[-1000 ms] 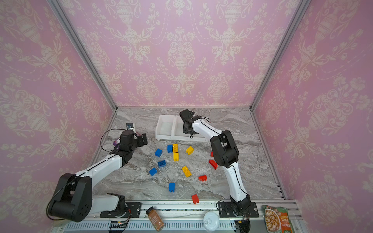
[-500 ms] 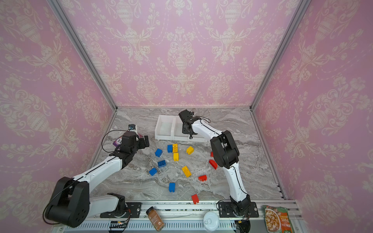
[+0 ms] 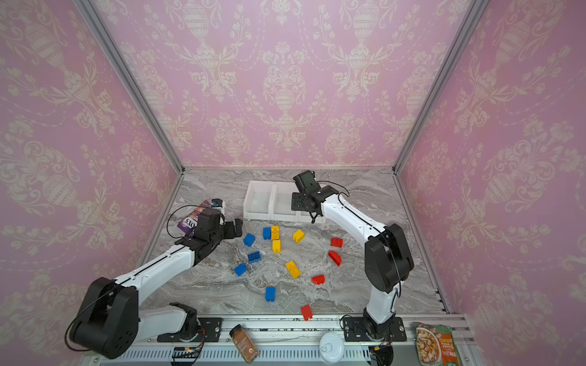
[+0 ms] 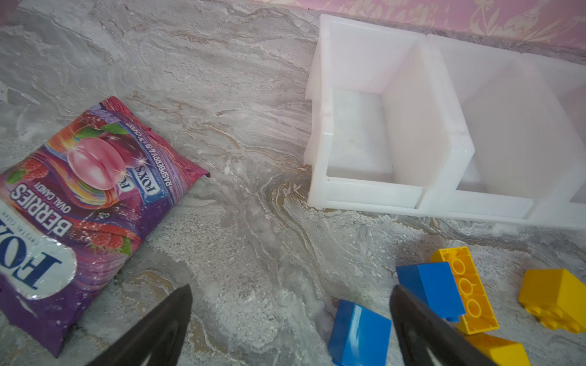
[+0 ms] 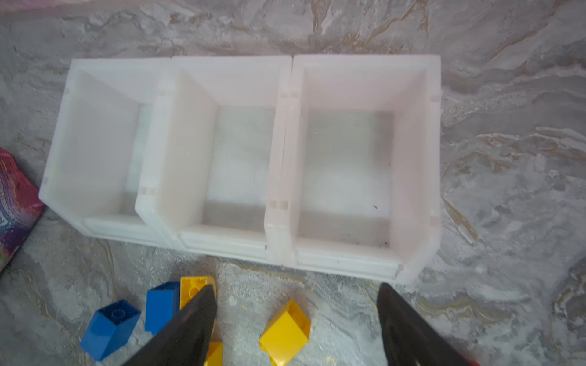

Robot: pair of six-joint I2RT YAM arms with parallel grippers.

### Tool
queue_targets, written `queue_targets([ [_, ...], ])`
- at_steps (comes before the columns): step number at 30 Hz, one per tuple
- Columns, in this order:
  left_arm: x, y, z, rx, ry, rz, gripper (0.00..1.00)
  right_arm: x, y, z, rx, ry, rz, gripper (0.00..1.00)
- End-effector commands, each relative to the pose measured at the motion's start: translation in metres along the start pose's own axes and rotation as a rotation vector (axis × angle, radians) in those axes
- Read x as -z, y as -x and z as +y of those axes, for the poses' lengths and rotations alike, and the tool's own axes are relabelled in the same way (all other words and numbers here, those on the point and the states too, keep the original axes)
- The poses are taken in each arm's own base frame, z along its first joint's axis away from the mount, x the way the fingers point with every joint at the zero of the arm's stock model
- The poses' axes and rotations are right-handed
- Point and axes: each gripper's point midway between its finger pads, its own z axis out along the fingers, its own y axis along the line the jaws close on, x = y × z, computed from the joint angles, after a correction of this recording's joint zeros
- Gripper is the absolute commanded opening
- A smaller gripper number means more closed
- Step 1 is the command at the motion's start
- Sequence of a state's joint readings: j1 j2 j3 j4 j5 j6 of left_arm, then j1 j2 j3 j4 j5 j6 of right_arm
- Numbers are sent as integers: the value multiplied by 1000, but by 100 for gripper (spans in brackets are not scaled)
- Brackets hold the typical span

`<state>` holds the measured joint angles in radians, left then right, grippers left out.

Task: Sort the legos into containers by color
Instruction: Rotate the container at the top-center of the table, then pick up the lego from the middle-right of the table.

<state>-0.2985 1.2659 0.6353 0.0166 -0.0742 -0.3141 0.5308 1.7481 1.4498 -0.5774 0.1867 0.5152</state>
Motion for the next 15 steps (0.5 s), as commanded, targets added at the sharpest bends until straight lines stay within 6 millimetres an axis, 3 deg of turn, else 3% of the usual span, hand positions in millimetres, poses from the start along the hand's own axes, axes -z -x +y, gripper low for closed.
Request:
queue_targets([
  [1, 4, -6, -15, 26, -69, 56, 99, 6, -41, -9, 40, 46, 107, 81],
  [6, 10, -6, -21, 25, -96, 76, 99, 16, -96, -40, -5, 61, 221, 82],
  [15, 12, -11, -27, 15, -112, 97, 99, 41, -142, -93, -100, -38, 260, 78],
])
